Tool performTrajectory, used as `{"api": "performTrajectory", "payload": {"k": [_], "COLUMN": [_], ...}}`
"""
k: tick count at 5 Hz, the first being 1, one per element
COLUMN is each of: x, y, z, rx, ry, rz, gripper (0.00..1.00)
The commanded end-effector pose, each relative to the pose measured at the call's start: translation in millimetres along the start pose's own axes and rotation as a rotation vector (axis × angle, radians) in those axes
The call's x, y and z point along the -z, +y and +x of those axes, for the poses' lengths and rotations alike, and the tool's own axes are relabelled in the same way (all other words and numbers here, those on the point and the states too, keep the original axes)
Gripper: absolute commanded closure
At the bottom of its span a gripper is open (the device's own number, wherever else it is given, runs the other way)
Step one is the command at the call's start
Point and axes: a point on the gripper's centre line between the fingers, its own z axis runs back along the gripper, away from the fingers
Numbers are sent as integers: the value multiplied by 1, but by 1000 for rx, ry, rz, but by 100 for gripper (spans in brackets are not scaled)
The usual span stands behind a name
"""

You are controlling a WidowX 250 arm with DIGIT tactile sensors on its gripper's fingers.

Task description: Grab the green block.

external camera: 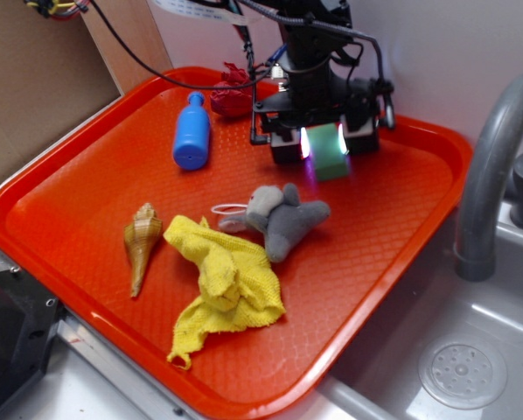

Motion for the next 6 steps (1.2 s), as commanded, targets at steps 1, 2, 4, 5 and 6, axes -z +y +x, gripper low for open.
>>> {"api": "performTrajectory", "payload": {"k": [1, 2, 4, 5, 6], "x": [-86, -120, -180, -202, -207], "y": [40, 71, 107, 112, 117], "z": [6, -6, -9, -5, -3], "rx": [505, 595, 503, 436, 395], "ry": [-91, -99, -129, -161, -173], "rz": [21, -8, -44, -63, -55], "gripper": [100, 100, 100, 100, 100]}}
